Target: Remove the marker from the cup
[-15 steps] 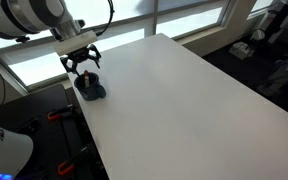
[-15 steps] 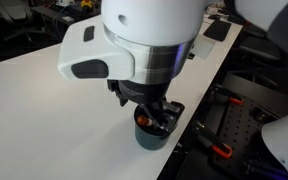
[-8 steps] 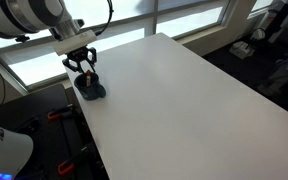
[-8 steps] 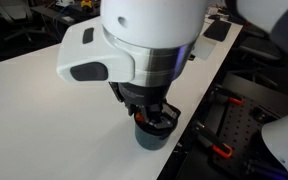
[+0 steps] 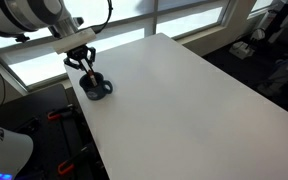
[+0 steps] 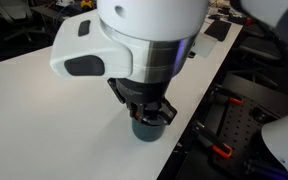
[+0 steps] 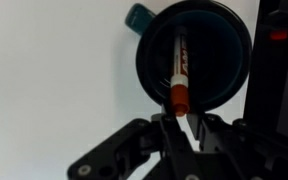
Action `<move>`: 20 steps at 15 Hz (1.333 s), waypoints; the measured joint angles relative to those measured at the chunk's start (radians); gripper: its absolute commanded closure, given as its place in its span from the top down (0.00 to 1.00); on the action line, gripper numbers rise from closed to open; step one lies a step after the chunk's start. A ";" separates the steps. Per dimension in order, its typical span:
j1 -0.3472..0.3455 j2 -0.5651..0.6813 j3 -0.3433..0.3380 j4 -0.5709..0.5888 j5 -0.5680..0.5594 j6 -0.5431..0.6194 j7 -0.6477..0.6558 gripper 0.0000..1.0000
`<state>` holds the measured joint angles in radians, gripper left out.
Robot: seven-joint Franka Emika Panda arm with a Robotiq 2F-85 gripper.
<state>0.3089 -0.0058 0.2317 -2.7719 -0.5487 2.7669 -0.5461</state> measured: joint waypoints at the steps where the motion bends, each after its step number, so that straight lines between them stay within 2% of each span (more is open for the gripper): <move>1: 0.000 0.001 0.000 0.000 0.004 0.000 0.000 0.05; 11: -0.015 -0.004 0.000 0.001 0.086 0.002 -0.002 0.05; 20: -0.023 -0.128 -0.041 0.001 0.360 -0.009 -0.213 0.05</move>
<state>0.2863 -0.1337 0.1907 -2.7708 -0.1890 2.7574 -0.7596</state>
